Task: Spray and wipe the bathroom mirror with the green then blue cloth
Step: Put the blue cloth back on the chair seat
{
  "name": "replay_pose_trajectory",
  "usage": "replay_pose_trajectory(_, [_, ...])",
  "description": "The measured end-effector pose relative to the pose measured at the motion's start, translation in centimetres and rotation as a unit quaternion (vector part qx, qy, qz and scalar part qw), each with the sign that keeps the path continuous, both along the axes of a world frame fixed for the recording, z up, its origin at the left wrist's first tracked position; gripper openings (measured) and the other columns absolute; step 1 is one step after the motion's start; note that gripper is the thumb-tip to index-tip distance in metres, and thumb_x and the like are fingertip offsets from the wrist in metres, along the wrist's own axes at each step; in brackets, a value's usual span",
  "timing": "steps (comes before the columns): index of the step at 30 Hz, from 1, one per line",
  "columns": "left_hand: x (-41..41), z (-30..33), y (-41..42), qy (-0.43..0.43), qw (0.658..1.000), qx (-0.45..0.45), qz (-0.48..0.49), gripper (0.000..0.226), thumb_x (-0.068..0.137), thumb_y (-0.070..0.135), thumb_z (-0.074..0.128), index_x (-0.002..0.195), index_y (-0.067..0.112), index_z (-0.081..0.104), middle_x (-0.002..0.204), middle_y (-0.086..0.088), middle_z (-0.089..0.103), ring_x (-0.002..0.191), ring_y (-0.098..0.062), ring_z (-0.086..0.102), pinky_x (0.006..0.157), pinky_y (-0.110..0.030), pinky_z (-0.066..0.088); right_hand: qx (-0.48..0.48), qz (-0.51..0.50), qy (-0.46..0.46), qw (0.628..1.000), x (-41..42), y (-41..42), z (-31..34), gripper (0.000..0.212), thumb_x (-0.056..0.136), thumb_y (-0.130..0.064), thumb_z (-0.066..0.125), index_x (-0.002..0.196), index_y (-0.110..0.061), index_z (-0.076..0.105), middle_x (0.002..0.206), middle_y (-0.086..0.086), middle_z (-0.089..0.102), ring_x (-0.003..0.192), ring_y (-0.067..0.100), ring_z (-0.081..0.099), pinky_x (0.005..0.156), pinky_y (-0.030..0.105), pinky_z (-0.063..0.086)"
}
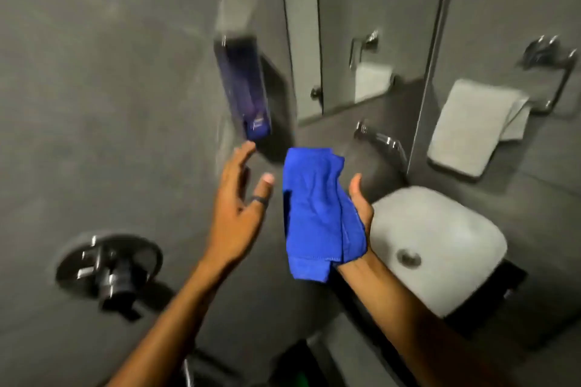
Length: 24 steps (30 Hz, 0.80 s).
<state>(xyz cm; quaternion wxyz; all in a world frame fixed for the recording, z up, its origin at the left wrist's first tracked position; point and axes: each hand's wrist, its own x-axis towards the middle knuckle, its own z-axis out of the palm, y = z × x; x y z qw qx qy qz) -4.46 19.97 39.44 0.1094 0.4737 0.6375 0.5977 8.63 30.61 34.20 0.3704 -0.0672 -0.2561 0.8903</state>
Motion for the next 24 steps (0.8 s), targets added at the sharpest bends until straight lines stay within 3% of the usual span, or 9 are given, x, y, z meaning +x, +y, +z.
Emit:
replay_pose_trajectory(1, [1.3,-3.4,-1.2,-0.102,0.993,-0.05,-0.027,0.07,0.097,0.022,0.065,0.159,0.019,0.032,0.165,0.006,0.036,0.149,-0.004,0.038,0.125,-0.032,0.032,-0.006,-0.006,-0.022,1.0,-0.3,-1.5,-1.8,0.074,0.085,-0.068,0.043,0.135,-0.014,0.053,0.124,0.008,0.062,0.112,0.027,0.061,0.102,0.043,0.046])
replay_pose_trajectory(3, [2.9,-10.1,-4.6,-0.322,0.931,-0.153,-0.078,0.081,0.094,0.022,0.07,0.162,0.022,0.025,0.164,0.002,0.04,0.144,-0.013,0.049,0.119,-0.04,0.043,-0.04,0.018,-0.085,0.995,-0.4,-4.8,-6.6,0.067,0.087,-0.066,0.04,0.126,-0.012,0.055,0.111,0.009,0.064,0.101,0.026,0.062,0.092,0.04,0.049])
replay_pose_trajectory(6, [3.9,-18.2,-8.9,-0.509,0.818,-0.214,-0.158,0.053,0.094,0.003,0.064,0.146,0.009,0.052,0.139,-0.013,0.068,0.113,-0.022,0.073,0.093,-0.037,0.063,-0.045,0.084,-0.173,0.98,-0.3,-8.0,-13.4,0.04,0.091,-0.033,0.053,0.124,-0.012,0.06,0.106,0.009,0.068,0.095,0.025,0.067,0.09,0.039,0.052])
replay_pose_trajectory(9, [5.2,-25.2,-13.5,-0.515,0.801,-0.299,-0.055,0.049,0.092,-0.009,0.061,0.139,0.001,0.056,0.139,-0.024,0.065,0.112,-0.03,0.068,0.104,-0.047,0.056,0.116,0.107,-0.391,0.907,-0.1,-9.9,-20.7,0.046,0.093,0.007,0.049,0.138,-0.005,0.05,0.125,0.009,0.066,0.113,0.022,0.066,0.098,0.033,0.053])
replay_pose_trajectory(12, [6.6,-32.4,-17.5,-0.509,0.785,-0.351,0.039,0.049,0.093,-0.012,0.057,0.14,0.001,0.055,0.134,-0.021,0.067,0.11,-0.028,0.065,0.103,-0.047,0.053,0.23,0.164,-0.552,0.784,-0.3,-12.4,-28.8,0.051,0.088,0.013,0.057,0.136,-0.003,0.053,0.127,0.011,0.064,0.121,0.026,0.061,0.098,0.028,0.048])
replay_pose_trajectory(15, [7.6,-39.5,-20.6,-0.53,0.747,-0.383,0.124,0.045,0.094,-0.013,0.054,0.137,0.0,0.056,0.13,-0.023,0.069,0.102,-0.028,0.066,0.094,-0.047,0.056,0.258,0.224,-0.612,0.713,-0.9,-14.9,-36.9,0.052,0.083,0.013,0.057,0.131,-0.005,0.058,0.117,0.007,0.068,0.11,0.021,0.062,0.089,0.024,0.049])
replay_pose_trajectory(17, [7.7,-44.1,-22.0,-0.54,0.729,-0.384,0.171,0.043,0.093,-0.012,0.055,0.135,-0.001,0.057,0.129,-0.026,0.069,0.102,-0.028,0.064,0.092,-0.047,0.056,0.251,0.244,-0.632,0.691,-2.2,-16.3,-41.9,0.051,0.081,0.012,0.056,0.129,-0.005,0.06,0.114,0.009,0.069,0.108,0.024,0.064,0.091,0.031,0.052])
replay_pose_trajectory(20, [7.1,-49.1,-23.1,-0.524,0.735,-0.38,0.204,0.041,0.094,-0.01,0.056,0.132,0.003,0.059,0.115,-0.016,0.069,0.096,-0.024,0.063,0.071,-0.023,0.057,0.248,0.25,-0.65,0.674,-4.3,-17.9,-46.9,0.047,0.081,0.009,0.057,0.127,-0.003,0.061,0.121,0.02,0.069,0.113,0.033,0.065,0.1,0.045,0.052])
replay_pose_trajectory(24, [5.0,-54.0,-24.0,-0.493,0.752,-0.381,0.214,0.043,0.095,-0.006,0.06,0.136,0.005,0.056,0.116,-0.012,0.067,0.103,-0.024,0.062,0.069,-0.012,0.057,0.244,0.252,-0.664,0.661,-7.2,-19.1,-50.5,0.037,0.087,-0.001,0.06,0.124,-0.003,0.061,0.121,0.02,0.069,0.115,0.035,0.065,0.099,0.041,0.052])
